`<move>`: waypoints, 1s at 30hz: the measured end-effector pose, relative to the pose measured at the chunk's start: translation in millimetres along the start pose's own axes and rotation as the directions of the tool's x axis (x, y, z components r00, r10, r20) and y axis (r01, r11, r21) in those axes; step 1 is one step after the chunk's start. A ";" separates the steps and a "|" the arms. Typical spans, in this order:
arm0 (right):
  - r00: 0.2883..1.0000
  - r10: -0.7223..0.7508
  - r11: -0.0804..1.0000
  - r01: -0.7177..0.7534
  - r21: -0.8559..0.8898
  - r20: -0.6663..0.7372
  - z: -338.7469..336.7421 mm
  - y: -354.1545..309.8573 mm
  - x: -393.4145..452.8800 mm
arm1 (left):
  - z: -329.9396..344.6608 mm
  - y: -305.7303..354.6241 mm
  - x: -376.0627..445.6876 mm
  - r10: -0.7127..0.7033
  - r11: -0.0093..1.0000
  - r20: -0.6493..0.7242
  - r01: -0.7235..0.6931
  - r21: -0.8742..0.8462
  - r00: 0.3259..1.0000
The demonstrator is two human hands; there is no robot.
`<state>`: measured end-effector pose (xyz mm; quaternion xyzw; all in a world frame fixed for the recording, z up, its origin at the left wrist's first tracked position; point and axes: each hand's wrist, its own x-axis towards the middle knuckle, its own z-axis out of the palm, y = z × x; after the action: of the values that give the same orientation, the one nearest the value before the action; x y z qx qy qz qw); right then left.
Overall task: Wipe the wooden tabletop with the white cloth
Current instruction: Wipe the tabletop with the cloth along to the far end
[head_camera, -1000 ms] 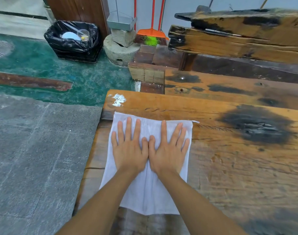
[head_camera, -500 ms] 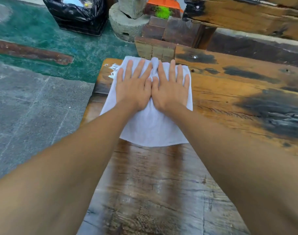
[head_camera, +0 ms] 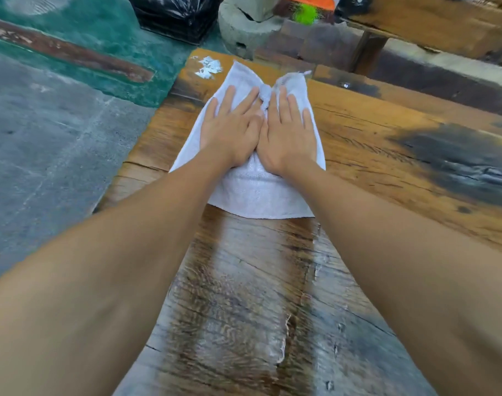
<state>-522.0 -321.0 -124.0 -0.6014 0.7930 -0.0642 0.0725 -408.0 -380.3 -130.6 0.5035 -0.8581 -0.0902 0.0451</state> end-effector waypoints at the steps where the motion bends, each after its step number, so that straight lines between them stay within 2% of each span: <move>1: 1.000 -0.009 1.000 0.009 0.000 0.009 -0.1 1.5 -11.6 | 1.5 4.4 -12.8 -0.009 1.000 -0.003 0.009 -0.004 1.000; 8: 1.000 -0.009 0.999 0.008 0.043 0.013 3.9 13.5 -105.2 | 4.4 39.9 -109.3 -0.035 0.998 0.005 0.036 -0.058 0.999; 16: 0.985 0.163 0.986 -0.164 0.019 0.059 6.9 27.3 -239.6 | 11.5 81.3 -232.9 -0.028 0.995 0.052 0.032 -0.091 0.998; 22: 0.974 0.220 0.974 -0.222 0.040 0.051 10.0 33.0 -364.1 | 17.6 110.2 -342.5 0.034 0.997 0.069 -0.029 -0.072 0.997; 30: 0.954 0.288 0.957 -0.290 0.015 0.089 13.0 24.7 -515.9 | 22.5 140.2 -495.5 0.012 0.994 0.050 -0.006 -0.113 0.999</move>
<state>-405.5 182.3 -122.0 -0.4802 0.8676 -0.0381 0.1234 -289.6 121.2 -117.9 0.4938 -0.8548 -0.1510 0.0519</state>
